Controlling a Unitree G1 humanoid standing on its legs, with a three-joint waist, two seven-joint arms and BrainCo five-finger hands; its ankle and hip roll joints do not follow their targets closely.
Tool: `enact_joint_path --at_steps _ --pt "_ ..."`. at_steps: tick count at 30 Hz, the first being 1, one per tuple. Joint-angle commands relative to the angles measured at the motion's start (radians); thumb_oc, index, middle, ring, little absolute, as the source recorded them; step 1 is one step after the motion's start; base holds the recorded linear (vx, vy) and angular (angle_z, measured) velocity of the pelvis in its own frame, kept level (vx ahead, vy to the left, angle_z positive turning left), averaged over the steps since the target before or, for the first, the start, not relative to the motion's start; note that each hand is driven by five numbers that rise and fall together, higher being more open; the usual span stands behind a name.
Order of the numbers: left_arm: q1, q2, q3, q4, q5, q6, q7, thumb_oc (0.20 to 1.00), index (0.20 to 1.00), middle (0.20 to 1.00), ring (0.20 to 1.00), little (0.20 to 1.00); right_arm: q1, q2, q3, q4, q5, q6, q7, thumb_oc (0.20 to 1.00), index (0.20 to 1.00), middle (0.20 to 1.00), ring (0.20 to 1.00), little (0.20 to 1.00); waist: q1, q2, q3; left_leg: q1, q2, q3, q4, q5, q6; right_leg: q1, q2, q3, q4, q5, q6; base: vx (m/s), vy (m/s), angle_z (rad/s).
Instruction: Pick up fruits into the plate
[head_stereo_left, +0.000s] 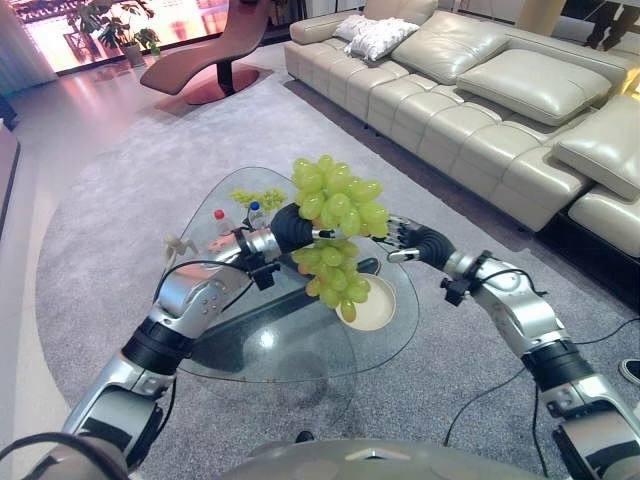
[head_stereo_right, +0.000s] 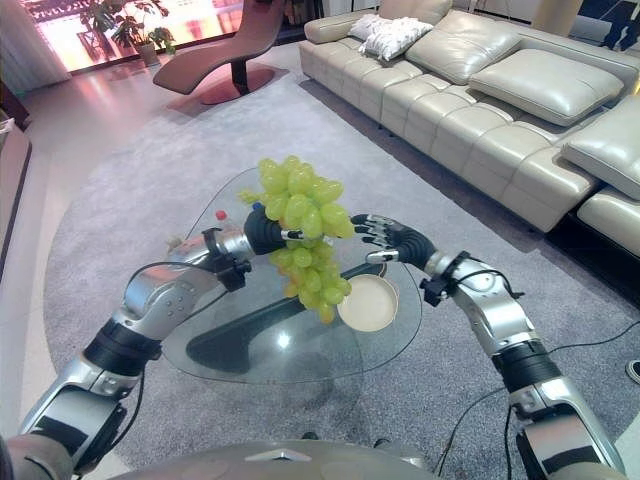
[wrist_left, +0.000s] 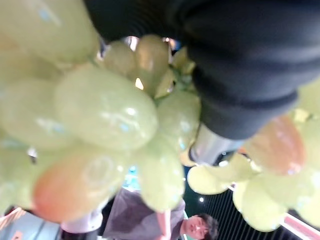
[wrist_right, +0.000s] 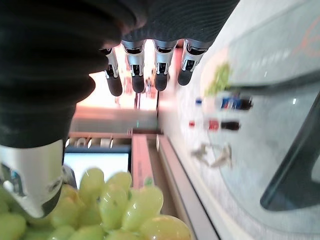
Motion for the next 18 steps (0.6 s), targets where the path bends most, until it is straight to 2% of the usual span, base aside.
enact_joint_path --at_steps 1,11,15,18 --pt "-0.133 -0.029 -0.015 0.037 -0.082 -0.041 -0.005 0.200 0.200 0.200 0.200 0.200 -0.116 0.010 0.029 -0.003 0.008 -0.020 0.022 1.000 1.000 1.000 1.000 1.000 0.024 -0.033 -0.021 0.048 -0.014 0.106 0.045 -0.174 0.007 0.015 -0.035 0.016 0.010 -0.056 0.054 0.00 0.000 0.00" --pt "-0.146 -0.073 -0.052 0.034 -0.082 -0.028 0.001 0.200 0.200 0.200 0.200 0.200 -0.151 0.106 0.141 -0.023 0.042 0.066 0.140 1.000 1.000 1.000 1.000 1.000 0.038 -0.028 -0.029 0.056 -0.019 0.096 0.051 -0.184 0.010 0.029 -0.035 0.014 0.010 -0.068 0.048 0.01 0.002 0.00" --pt "-0.147 -0.076 -0.060 0.030 -0.069 -0.033 0.002 0.200 0.200 0.200 0.200 0.200 -0.143 0.136 0.167 -0.050 0.089 0.123 0.218 1.000 1.000 1.000 1.000 1.000 0.040 -0.025 -0.027 0.057 -0.021 0.097 0.053 -0.184 0.011 0.031 -0.034 0.015 0.011 -0.070 0.046 0.01 0.002 0.00" --pt "-0.136 -0.067 -0.059 0.029 -0.060 -0.040 0.000 0.200 0.200 0.200 0.200 0.200 -0.116 0.151 0.182 -0.095 0.161 0.207 0.313 1.000 1.000 1.000 1.000 1.000 0.042 -0.023 -0.027 0.057 -0.023 0.095 0.052 -0.184 0.012 0.032 -0.033 0.015 0.011 -0.071 0.045 0.02 0.011 0.03"
